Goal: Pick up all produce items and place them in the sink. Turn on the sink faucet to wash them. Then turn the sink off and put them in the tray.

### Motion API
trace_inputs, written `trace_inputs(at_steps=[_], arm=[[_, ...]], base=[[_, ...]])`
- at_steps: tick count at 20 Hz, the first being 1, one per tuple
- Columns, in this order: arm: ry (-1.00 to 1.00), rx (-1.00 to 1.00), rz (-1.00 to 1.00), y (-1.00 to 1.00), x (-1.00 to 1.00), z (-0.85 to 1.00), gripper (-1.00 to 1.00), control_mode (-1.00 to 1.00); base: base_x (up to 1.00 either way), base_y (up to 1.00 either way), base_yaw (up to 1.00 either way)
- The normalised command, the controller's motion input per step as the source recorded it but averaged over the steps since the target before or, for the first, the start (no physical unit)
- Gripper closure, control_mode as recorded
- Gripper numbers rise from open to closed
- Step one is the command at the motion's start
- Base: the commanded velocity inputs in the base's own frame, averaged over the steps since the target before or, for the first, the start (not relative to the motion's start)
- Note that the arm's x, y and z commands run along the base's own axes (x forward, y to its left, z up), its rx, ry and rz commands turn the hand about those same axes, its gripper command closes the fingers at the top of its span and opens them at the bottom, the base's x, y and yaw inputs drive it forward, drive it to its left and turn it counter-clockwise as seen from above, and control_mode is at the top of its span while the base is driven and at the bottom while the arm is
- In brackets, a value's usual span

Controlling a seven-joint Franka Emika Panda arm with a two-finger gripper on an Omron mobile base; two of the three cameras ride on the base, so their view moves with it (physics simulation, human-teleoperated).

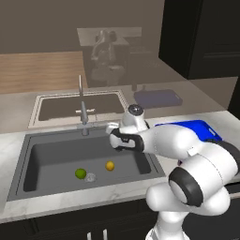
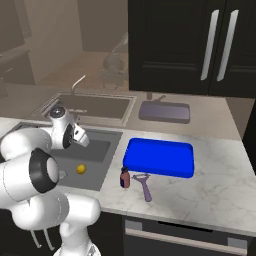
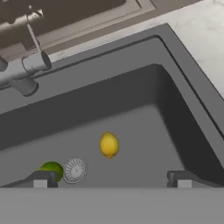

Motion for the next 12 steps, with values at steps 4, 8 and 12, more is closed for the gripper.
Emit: trace_inputs(at_steps=[4,8,12], arm=[[0.03,-0.12,0.03,0.00,0.00,-0.16,-1.00,-1.00],[0.08,-0.01,0.02,0.00,0.00,-0.12,-1.00,-1.00],[0.17,0.00,0.03,0.00,0.00,-0.09,-1.00,-1.00]], base=[[0.00,0.00,0.00],[0.00,0.00,0.00],[0.00,0.00,0.00]])
